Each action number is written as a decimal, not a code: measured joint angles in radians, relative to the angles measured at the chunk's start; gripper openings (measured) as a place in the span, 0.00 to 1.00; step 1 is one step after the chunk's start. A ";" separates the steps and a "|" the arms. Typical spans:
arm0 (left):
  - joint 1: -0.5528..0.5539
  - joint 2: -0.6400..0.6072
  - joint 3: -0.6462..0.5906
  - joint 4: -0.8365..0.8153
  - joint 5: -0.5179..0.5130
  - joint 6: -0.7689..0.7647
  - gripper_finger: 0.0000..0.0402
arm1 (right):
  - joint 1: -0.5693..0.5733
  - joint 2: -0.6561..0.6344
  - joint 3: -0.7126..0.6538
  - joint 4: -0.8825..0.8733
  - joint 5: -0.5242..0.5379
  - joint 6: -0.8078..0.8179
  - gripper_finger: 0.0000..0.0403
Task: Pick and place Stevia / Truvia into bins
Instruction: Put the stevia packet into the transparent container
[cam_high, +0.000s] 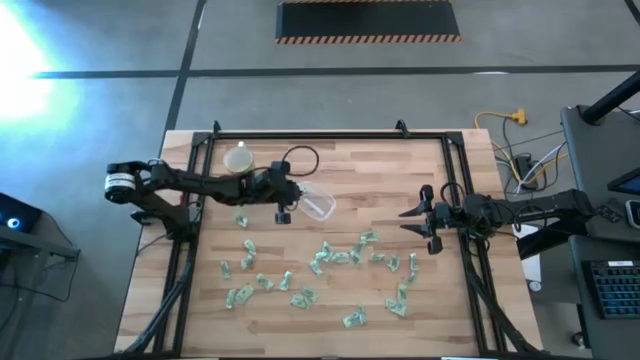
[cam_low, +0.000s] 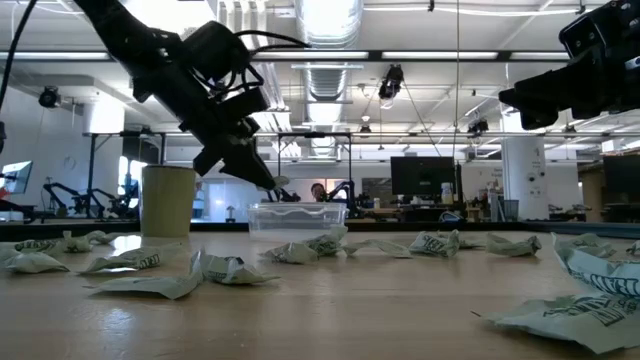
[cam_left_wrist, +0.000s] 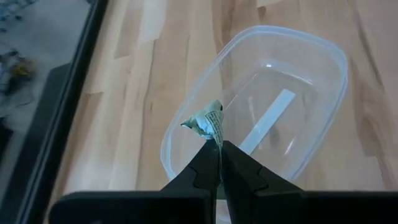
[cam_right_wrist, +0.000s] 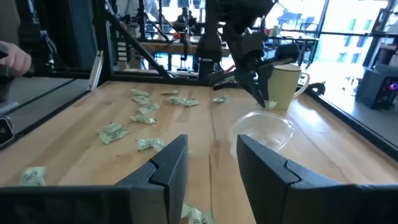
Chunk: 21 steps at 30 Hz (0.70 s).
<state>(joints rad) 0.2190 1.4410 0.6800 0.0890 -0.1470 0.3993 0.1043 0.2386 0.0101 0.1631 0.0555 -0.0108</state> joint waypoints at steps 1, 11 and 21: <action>0.012 0.000 0.000 -0.001 0.020 0.001 0.00 | 0.000 0.000 0.000 0.001 0.000 -0.005 0.32; 0.044 0.032 0.007 0.035 0.086 0.077 0.14 | 0.000 0.001 0.000 0.008 0.000 -0.016 0.32; 0.028 -0.010 0.006 0.057 0.086 0.053 0.34 | 0.000 0.101 0.000 0.005 -0.003 0.062 0.32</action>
<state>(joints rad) 0.2465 1.4311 0.6857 0.1461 -0.0615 0.4523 0.1047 0.3400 0.0101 0.1681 0.0520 0.0509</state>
